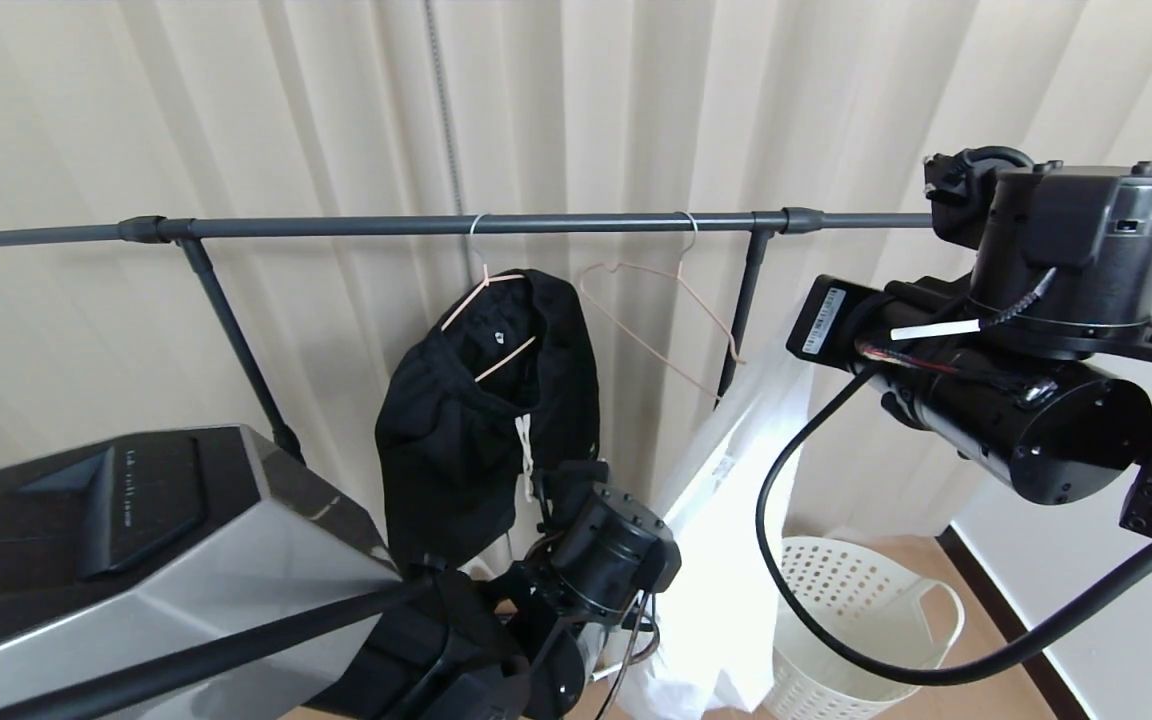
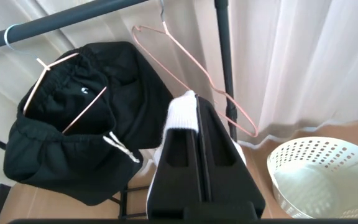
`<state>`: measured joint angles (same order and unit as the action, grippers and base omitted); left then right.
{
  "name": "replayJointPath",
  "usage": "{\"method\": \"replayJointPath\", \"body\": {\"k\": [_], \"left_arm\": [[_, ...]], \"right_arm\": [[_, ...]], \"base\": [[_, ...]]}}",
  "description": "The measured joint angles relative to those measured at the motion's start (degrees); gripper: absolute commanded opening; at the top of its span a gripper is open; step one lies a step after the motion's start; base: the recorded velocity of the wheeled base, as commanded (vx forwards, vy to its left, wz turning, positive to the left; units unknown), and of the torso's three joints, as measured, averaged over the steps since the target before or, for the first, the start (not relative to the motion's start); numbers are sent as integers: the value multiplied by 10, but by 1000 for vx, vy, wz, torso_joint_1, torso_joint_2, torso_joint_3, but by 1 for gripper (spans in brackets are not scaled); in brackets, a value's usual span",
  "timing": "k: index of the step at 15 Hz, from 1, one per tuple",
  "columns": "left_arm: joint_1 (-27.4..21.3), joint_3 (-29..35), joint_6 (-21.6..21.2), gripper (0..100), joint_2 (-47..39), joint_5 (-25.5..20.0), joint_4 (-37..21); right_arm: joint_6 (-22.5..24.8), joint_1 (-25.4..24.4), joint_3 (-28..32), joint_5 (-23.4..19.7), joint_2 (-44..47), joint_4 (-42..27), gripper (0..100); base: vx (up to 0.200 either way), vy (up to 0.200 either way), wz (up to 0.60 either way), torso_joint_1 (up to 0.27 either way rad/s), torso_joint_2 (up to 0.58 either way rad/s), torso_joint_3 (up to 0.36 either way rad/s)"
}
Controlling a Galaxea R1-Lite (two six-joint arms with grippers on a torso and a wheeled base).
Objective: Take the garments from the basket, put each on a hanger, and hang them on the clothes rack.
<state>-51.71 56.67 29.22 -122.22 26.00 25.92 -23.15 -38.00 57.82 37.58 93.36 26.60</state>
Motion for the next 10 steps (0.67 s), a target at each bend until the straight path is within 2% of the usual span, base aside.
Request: {"method": "replayJointPath", "body": {"k": [4,6,8,10], "left_arm": [[4,-14,-29,0,52,4,-1],[23,-14,-70,0,78,23,-1],[36,-10,-89,0,96,27,-2],[56,11,-132,0,120,29,-1]], "right_arm": [[28,32,-5,-1,-3,0,0],[59,45,-19,-1,-7,1,0],[85,51,-37,-2,-15,3,0],[114,52,-67,0,-25,2,0]], "base": [[0,0,0,0,0,0],[0,0,0,0,0,0],[0,0,0,0,0,0],[0,0,0,0,0,0]]}}
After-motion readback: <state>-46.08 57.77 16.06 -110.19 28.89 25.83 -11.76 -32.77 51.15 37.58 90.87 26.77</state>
